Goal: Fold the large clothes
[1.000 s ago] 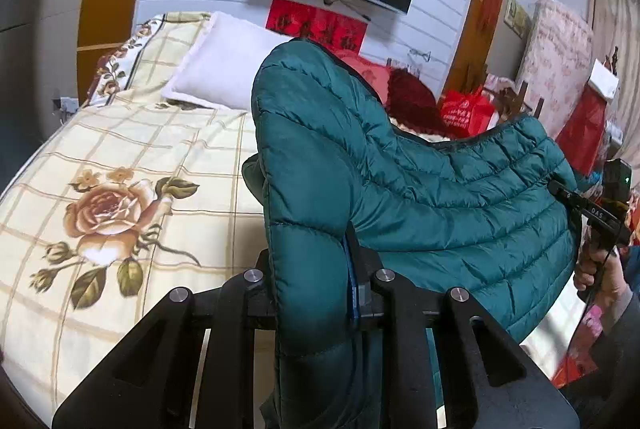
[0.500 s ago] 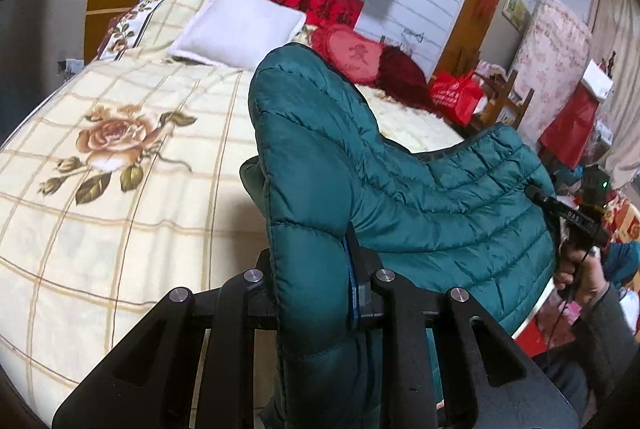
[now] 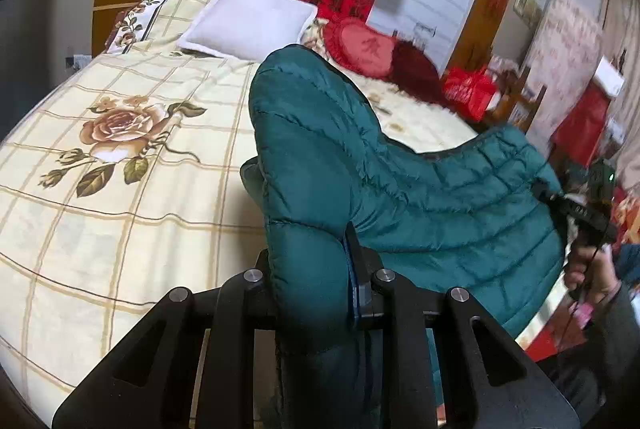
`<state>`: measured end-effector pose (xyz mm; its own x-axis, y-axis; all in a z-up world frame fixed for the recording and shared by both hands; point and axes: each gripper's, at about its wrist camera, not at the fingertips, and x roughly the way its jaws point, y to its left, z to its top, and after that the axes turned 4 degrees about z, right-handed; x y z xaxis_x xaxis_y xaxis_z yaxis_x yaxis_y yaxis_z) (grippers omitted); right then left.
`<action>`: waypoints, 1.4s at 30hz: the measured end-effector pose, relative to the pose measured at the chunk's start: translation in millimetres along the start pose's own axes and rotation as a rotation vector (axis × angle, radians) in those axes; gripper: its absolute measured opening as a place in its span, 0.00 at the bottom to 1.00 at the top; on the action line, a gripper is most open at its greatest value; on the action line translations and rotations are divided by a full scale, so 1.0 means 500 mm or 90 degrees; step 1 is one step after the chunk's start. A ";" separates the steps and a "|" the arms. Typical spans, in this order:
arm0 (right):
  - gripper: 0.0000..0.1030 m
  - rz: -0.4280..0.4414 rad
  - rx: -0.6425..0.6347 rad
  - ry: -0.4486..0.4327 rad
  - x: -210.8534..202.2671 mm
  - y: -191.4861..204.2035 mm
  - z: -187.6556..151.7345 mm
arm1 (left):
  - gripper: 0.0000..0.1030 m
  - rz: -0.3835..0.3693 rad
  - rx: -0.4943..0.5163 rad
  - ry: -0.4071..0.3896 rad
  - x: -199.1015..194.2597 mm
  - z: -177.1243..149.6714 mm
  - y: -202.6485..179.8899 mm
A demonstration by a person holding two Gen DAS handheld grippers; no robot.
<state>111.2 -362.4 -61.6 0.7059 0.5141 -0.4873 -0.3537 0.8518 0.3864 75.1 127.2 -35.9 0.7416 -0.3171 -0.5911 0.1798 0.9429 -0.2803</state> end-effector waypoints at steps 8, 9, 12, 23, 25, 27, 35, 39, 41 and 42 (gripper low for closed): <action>0.25 0.008 -0.028 -0.067 -0.054 0.039 0.090 | 0.19 -0.027 -0.022 -0.044 -0.042 0.105 -0.003; 0.25 0.006 -0.036 -0.070 -0.057 0.044 0.105 | 0.19 -0.025 -0.018 -0.049 -0.046 0.114 -0.007; 0.25 0.001 -0.052 -0.077 -0.062 0.049 0.140 | 0.19 -0.022 -0.008 -0.063 -0.049 0.145 -0.016; 0.25 -0.025 -0.018 -0.030 -0.011 -0.007 0.125 | 0.19 -0.018 -0.017 -0.005 0.054 0.110 -0.019; 0.25 -0.031 0.003 -0.012 0.009 -0.026 0.105 | 0.19 -0.012 -0.015 0.021 0.088 0.093 -0.018; 0.25 -0.034 0.026 0.006 0.032 -0.048 0.079 | 0.19 0.003 -0.012 0.048 0.123 0.074 -0.015; 0.43 -0.065 0.139 0.055 0.074 -0.126 0.027 | 0.48 0.015 -0.078 0.098 0.175 0.049 0.038; 0.65 -0.095 0.149 0.029 0.050 -0.129 0.028 | 0.59 0.034 -0.075 0.099 0.174 0.051 0.034; 0.70 -0.098 0.162 0.003 0.031 -0.132 0.032 | 0.61 0.039 -0.078 0.099 0.170 0.052 0.034; 0.70 -0.101 0.161 -0.007 0.022 -0.130 0.034 | 0.61 0.040 -0.081 0.094 0.166 0.054 0.036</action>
<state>152.6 -414.0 -78.7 0.7473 0.3748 -0.5487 -0.0755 0.8683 0.4903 157.6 120.6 -69.7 0.6439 -0.2779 -0.7129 0.0456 0.9440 -0.3268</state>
